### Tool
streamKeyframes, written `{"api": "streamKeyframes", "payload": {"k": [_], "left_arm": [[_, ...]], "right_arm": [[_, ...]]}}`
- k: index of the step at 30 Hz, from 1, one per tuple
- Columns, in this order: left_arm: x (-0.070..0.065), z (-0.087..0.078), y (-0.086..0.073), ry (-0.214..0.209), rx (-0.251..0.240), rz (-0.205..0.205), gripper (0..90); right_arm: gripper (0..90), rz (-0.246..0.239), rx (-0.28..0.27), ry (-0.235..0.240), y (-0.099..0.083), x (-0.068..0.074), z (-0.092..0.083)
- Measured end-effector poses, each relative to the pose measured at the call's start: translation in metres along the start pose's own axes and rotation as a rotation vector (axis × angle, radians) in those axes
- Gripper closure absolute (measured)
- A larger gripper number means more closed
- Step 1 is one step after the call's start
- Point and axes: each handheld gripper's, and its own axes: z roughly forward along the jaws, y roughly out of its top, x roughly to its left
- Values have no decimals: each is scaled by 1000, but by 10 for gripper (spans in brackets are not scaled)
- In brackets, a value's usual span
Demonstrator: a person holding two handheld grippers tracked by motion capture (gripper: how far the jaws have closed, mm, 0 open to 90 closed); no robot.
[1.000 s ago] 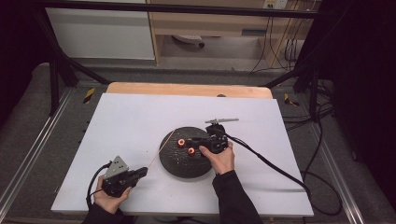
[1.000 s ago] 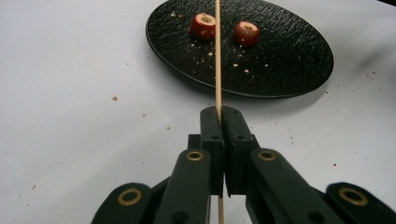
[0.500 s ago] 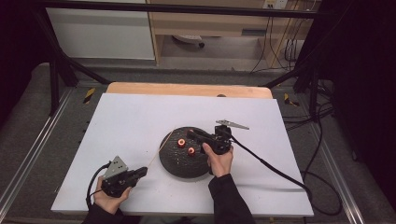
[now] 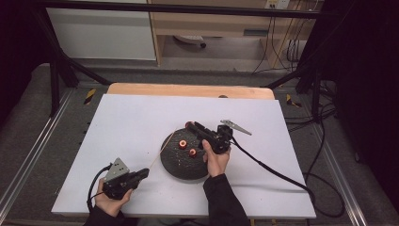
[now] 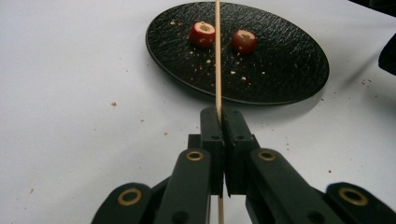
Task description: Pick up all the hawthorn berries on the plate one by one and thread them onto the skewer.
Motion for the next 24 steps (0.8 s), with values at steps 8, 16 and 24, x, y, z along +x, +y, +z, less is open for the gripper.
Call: {"api": "streamKeyframes", "payload": {"k": [8, 16, 24], "left_arm": [[-3, 2, 0, -1, -3, -5, 879], [-6, 5, 1, -4, -15, -23, 878], [-11, 10, 3, -8, -21, -31, 878]], "right_arm": [[602, 15, -62, -7, -5, -4, 7], [602, 45, -128, -6, -7, -7, 13], [602, 45, -160, 4, -11, -3, 20]]}}
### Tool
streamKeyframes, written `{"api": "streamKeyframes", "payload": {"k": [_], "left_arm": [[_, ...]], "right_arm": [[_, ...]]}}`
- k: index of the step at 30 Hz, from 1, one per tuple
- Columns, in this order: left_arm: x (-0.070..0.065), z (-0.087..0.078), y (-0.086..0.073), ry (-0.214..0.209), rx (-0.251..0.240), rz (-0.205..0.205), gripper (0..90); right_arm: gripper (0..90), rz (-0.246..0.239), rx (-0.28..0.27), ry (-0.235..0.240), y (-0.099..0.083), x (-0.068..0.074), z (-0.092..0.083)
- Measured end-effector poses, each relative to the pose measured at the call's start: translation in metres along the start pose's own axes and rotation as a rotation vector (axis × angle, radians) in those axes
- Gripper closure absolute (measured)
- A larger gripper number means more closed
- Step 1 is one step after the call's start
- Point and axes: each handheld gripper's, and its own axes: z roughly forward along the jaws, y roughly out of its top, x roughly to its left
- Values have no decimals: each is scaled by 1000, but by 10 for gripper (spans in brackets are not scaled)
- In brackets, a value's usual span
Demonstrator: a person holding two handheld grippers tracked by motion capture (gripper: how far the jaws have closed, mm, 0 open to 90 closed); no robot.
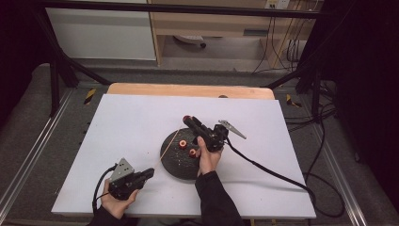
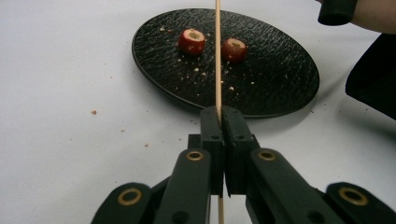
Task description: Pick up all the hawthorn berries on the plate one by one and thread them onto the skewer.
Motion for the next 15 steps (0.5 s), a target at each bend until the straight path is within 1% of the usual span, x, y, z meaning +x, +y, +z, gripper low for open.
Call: {"api": "streamKeyframes", "payload": {"k": [4, 6, 15], "left_arm": [[-1, 0, 0, -1, -4, -2, 878], [-1, 0, 0, -2, -5, -4, 878], [-2, 0, 0, -1, -9, -10, 878]], "right_arm": [[602, 7, -14, 6, -1, 5, 4], [602, 3, -16, 6, -2, 5, 5], [602, 20, -24, 12, -7, 4, 7]]}}
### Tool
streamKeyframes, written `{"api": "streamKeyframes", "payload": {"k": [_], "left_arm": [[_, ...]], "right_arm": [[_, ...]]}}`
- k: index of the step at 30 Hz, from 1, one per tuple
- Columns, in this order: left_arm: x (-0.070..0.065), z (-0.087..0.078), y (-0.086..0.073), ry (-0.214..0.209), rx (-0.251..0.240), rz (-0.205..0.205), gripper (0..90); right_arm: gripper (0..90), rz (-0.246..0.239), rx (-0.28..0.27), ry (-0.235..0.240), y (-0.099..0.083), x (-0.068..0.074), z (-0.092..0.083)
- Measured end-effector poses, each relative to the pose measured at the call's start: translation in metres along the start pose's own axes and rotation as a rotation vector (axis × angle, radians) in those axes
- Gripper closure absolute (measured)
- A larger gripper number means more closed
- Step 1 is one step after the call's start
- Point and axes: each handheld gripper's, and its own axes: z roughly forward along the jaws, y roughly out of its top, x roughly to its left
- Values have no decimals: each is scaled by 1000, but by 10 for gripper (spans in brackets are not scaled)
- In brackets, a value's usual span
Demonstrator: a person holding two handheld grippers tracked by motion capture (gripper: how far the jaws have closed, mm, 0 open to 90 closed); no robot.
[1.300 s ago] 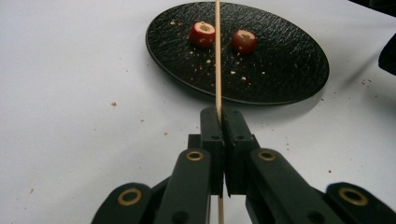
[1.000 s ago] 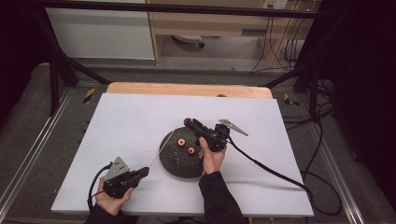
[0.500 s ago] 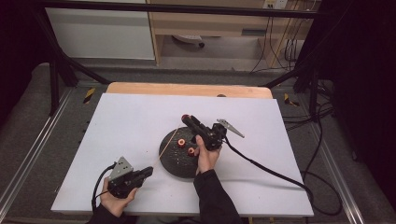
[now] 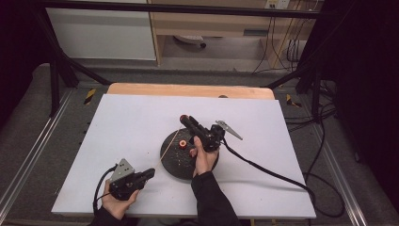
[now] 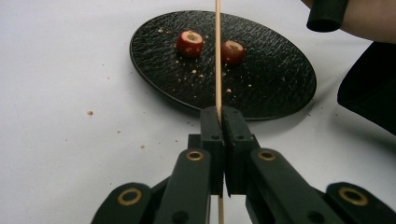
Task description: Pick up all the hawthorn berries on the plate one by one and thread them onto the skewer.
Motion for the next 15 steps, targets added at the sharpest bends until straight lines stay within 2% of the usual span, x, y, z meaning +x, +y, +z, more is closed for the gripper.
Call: {"api": "streamKeyframes", "payload": {"k": [15], "left_arm": [[-2, 1, 0, 4, -11, -11, 878]], "right_arm": [[603, 29, -4, 20, -6, 1, 0]]}}
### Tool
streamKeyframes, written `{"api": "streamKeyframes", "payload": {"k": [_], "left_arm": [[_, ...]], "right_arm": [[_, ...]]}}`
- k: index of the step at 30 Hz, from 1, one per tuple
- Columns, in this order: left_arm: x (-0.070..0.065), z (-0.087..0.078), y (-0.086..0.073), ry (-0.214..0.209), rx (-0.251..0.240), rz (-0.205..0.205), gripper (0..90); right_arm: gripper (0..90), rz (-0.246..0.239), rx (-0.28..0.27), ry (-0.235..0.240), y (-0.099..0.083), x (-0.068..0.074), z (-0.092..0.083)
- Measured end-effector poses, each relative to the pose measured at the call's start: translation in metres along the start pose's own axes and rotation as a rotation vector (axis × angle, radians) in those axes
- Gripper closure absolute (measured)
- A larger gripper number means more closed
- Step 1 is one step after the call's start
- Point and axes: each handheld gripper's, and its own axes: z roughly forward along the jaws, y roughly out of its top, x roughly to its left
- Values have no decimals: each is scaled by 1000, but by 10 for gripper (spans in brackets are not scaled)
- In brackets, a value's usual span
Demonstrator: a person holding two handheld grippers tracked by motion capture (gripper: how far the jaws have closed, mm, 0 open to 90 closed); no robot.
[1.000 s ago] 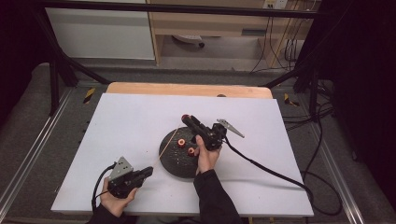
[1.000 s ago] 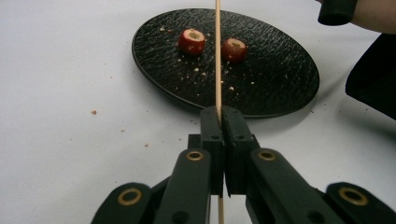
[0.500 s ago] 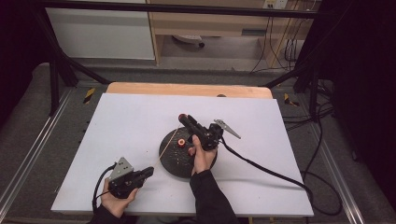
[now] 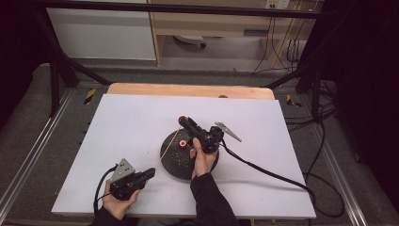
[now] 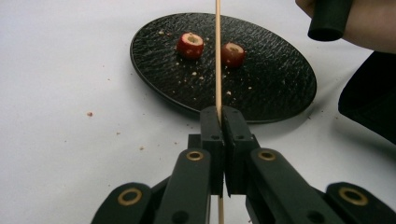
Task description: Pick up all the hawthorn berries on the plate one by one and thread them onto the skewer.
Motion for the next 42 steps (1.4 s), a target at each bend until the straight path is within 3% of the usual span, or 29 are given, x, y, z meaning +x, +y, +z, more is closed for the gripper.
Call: {"api": "streamKeyframes", "payload": {"k": [19, 24, 30, 42], "left_arm": [[-11, 5, -2, 31, -46, -59, 879], [-20, 8, -4, 34, -43, -91, 880], [-22, 7, -2, 8, -53, -148, 880], [-26, 10, -1, 7, -44, -149, 882]], "right_arm": [[604, 35, -15, 13, -9, 3, 1], [607, 16, -28, 7, -10, 3, 1], [608, -20, -23, 2, -11, 2, 1], [609, -41, -12, 12, -15, 4, -2]]}}
